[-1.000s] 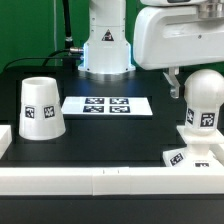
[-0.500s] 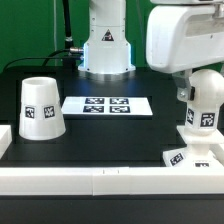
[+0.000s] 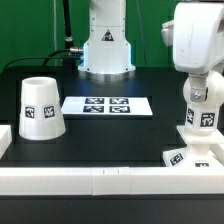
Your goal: Assemble lamp
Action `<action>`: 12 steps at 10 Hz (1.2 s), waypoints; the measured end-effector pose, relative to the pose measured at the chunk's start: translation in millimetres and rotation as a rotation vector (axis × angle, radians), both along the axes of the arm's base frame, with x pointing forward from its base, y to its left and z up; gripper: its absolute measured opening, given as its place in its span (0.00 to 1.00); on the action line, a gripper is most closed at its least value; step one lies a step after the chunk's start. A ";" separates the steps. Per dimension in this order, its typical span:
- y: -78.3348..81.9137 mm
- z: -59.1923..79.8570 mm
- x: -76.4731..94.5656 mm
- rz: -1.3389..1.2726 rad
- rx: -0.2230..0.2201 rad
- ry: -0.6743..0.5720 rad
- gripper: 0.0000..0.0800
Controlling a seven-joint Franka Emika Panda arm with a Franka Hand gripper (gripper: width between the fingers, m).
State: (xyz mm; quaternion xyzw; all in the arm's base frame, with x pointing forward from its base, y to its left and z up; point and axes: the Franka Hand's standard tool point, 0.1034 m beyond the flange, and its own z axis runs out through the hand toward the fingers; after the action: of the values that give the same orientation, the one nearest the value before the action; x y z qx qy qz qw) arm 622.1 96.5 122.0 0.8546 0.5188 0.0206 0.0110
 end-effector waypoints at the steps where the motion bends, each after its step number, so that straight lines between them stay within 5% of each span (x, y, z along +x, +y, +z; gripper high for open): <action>1: -0.3 -0.2 0.0 0.061 -0.003 0.000 0.87; 6: 4.9 -5.8 -1.3 0.503 -0.086 0.005 0.87; 11: -0.9 -7.8 -1.3 0.649 -0.104 0.015 0.86; 12: -1.2 -7.8 -1.3 0.649 -0.104 0.015 0.72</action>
Offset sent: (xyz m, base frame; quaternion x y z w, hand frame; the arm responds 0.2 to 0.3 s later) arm 0.0067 0.0102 0.0019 -0.0161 -0.0240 -0.2757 0.9608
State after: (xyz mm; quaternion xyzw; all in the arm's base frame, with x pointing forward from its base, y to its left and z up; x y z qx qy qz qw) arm 620.8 95.3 114.1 0.6431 0.7645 -0.0097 0.0437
